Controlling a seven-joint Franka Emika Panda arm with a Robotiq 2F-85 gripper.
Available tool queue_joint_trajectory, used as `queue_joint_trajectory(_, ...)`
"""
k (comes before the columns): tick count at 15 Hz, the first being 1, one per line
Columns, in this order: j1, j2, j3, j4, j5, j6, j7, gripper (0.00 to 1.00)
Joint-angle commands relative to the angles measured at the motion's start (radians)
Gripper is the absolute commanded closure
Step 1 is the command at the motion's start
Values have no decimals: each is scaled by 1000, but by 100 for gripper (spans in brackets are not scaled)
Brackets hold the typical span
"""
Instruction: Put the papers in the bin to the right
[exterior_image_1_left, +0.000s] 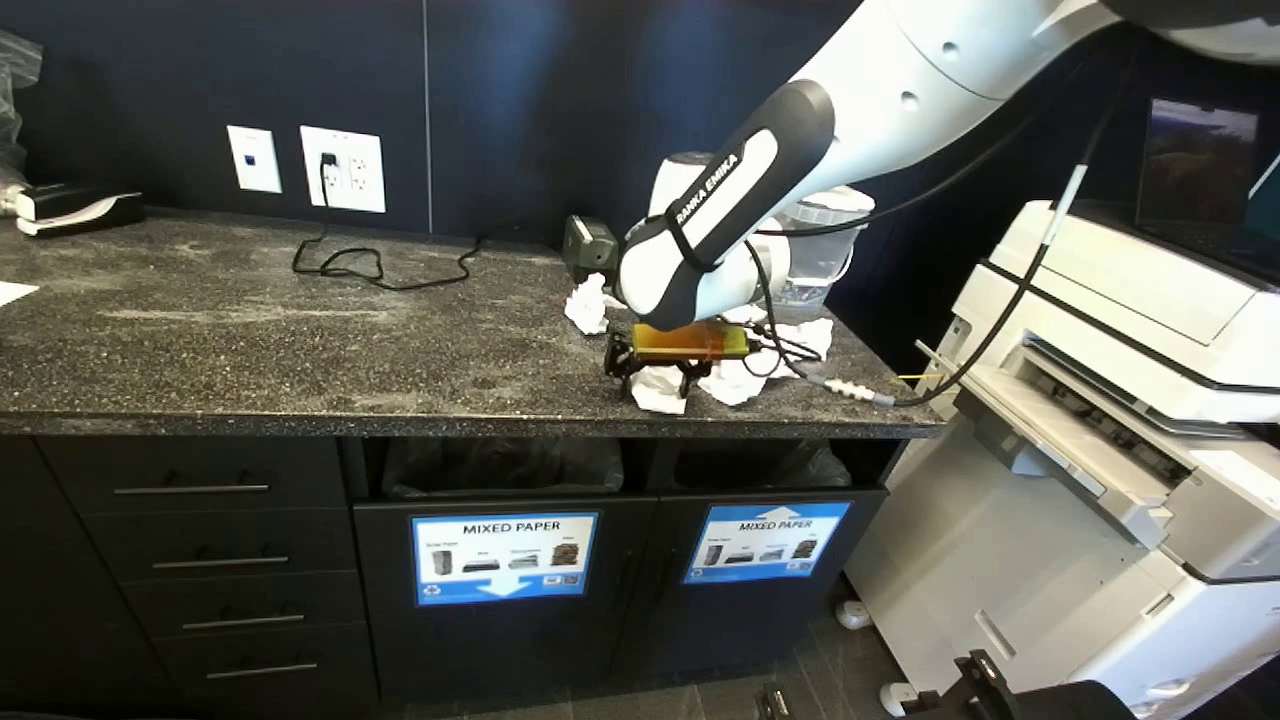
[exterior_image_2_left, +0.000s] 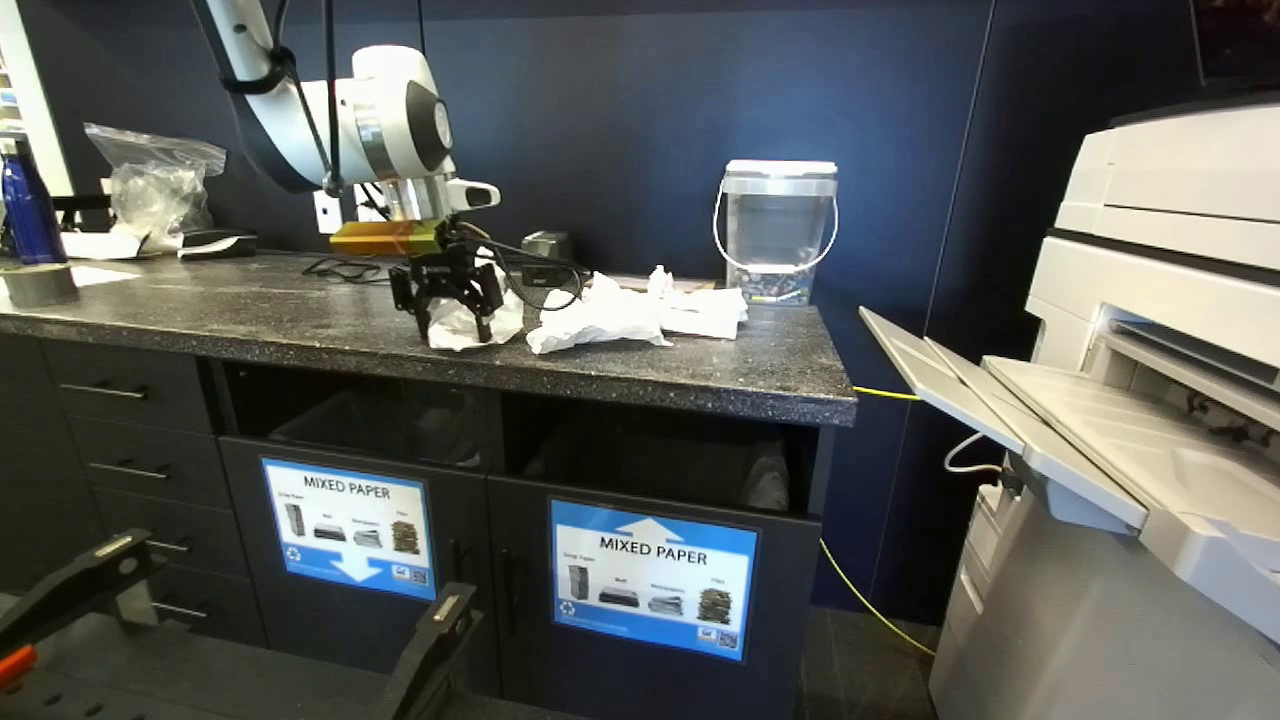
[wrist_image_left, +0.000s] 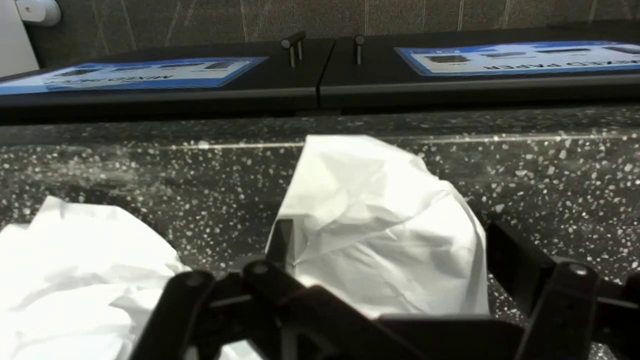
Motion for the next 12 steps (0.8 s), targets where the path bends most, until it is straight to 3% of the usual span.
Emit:
queue_joint_trajectory(1, 2, 27, -12, 39, 8, 7, 2, 27)
queue_joint_trajectory(2, 1, 27, -14, 39, 7, 6, 0, 30)
queue_joint_trajectory(8, -2, 12, -4, 44, 4, -38, -28, 77)
queue_joint_trajectory(12, -4, -20, 11, 16, -4, -86, -67, 88)
